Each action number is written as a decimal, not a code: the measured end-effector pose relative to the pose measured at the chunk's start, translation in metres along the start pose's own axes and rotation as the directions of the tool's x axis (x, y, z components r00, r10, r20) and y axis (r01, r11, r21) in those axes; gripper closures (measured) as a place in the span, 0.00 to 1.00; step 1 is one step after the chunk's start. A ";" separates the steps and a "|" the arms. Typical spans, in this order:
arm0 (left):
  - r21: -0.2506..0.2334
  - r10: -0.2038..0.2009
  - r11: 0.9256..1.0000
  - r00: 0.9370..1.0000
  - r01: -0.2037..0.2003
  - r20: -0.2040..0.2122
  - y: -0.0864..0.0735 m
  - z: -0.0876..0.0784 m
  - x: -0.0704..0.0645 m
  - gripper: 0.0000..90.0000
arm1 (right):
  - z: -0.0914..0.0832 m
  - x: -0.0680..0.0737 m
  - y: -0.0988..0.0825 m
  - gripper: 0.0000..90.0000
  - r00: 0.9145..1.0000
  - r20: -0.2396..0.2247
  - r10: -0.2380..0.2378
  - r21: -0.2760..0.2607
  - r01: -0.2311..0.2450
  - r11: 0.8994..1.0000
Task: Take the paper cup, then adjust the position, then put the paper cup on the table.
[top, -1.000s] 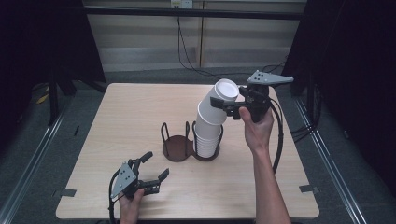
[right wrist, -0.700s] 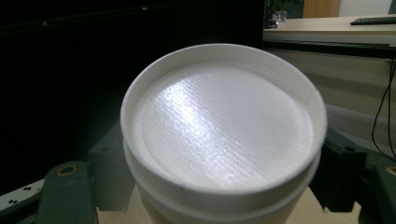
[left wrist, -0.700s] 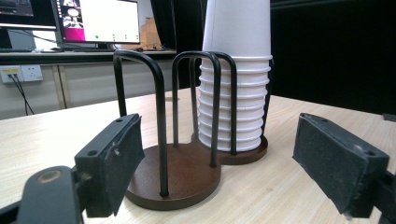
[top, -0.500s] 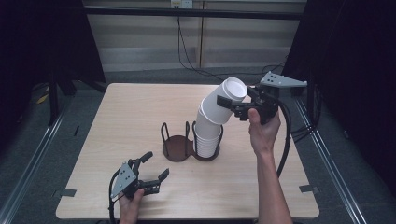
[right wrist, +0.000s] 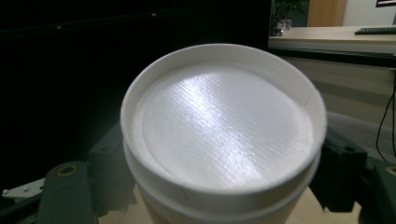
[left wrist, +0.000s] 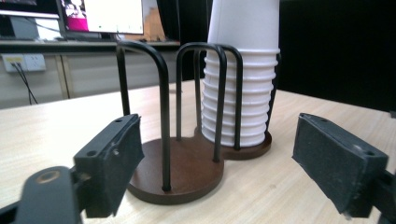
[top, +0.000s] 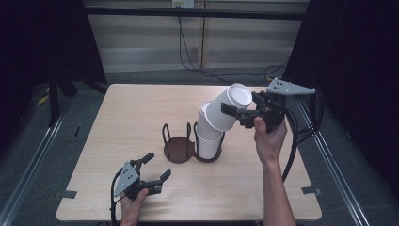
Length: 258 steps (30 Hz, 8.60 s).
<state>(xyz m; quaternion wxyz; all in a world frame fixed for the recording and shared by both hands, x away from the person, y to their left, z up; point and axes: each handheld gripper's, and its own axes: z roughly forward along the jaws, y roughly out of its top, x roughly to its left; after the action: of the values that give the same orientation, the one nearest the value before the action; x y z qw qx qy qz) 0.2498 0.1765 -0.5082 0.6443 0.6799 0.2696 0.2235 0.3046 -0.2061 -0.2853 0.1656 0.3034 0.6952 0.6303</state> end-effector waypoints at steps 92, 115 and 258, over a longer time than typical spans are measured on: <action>0.107 0.036 0.991 0.933 -0.079 0.358 0.026 0.038 -0.031 0.10 | 0.069 0.061 -0.149 0.26 0.948 -0.283 0.146 0.180 -0.097 0.979; 0.182 0.018 0.979 0.927 -0.093 0.376 0.023 0.043 -0.027 0.19 | 0.077 0.066 -0.155 0.21 0.949 -0.278 0.150 0.198 -0.096 0.975; 0.466 0.180 0.683 0.748 -0.562 0.639 0.064 0.070 -0.032 0.12 | 0.087 0.049 -0.157 0.28 0.880 -0.469 0.077 0.673 0.300 0.676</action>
<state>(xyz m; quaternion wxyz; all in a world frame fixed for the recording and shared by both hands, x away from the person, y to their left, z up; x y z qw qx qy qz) 0.2763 0.1006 -0.4475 0.3623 0.9307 -0.0174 0.0479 0.2871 -0.1112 -0.4438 -0.0993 0.1408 0.9237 0.3421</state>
